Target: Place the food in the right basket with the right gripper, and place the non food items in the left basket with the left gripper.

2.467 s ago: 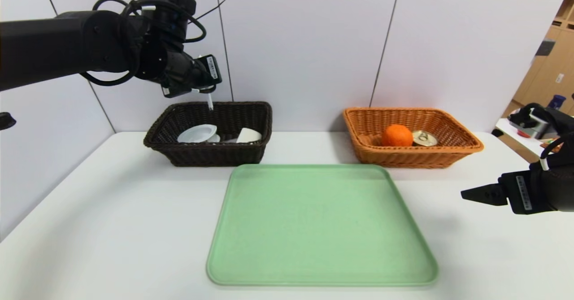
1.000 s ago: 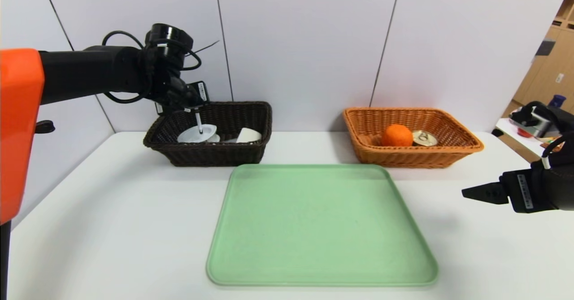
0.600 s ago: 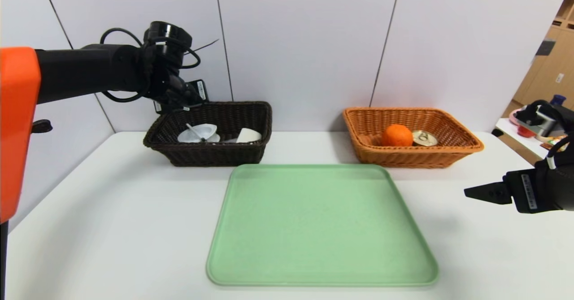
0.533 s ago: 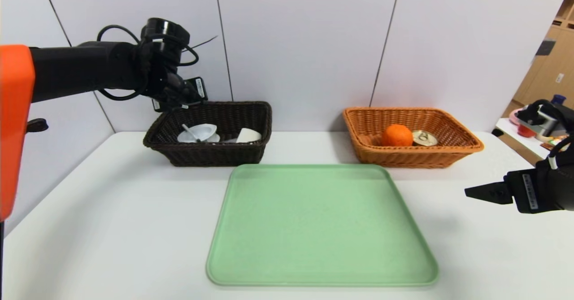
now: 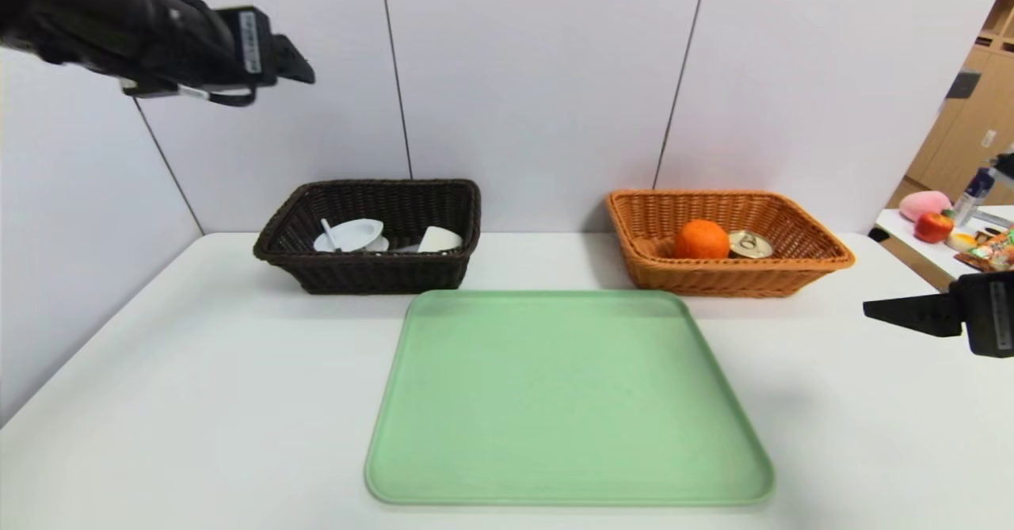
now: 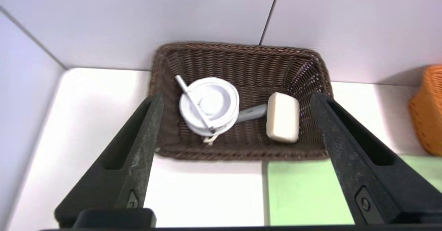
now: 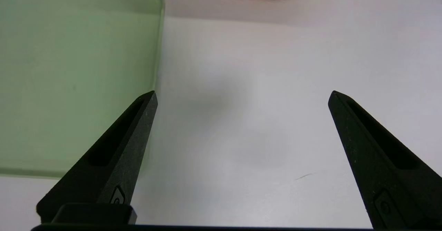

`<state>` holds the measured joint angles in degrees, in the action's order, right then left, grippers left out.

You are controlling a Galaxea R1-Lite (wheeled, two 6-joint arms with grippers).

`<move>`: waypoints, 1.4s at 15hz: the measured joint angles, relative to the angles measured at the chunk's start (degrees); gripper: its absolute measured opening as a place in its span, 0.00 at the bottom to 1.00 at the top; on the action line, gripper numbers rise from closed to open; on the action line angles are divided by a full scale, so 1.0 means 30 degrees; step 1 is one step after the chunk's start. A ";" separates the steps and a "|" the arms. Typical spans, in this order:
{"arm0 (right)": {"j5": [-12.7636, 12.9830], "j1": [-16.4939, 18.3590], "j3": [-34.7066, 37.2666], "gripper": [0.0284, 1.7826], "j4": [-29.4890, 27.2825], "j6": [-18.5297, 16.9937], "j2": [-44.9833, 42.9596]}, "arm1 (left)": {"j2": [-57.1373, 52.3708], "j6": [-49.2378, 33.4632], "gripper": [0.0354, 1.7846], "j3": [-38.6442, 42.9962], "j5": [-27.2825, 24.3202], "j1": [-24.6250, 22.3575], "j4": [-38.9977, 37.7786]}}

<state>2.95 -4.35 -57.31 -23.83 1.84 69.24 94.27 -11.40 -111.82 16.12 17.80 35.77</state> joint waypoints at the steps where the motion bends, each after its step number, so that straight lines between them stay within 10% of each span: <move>1: 0.0033 0.0028 0.0004 0.96 -0.0049 0.0000 -0.0683 | -0.1252 -0.0077 0.86 0.0167 0.0260 -0.0219 0.0707; 9: 0.0419 0.0926 0.3604 0.96 0.0037 0.0045 -0.8399 | -1.4125 -0.0317 0.92 1.1240 0.0707 -0.4925 0.2678; 17: 0.0528 0.1353 0.8924 0.96 0.0073 0.0670 -1.8692 | -2.6141 0.3068 0.94 2.0582 -0.0329 -0.5620 0.3145; 21: 0.0532 0.1467 1.0358 0.96 0.1479 0.2877 -2.2134 | -3.0285 0.6510 0.94 2.4365 -0.2324 -0.5778 0.1231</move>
<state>4.55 0.05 -26.23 -19.40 10.47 2.84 3.41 8.13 -38.73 9.14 0.46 39.46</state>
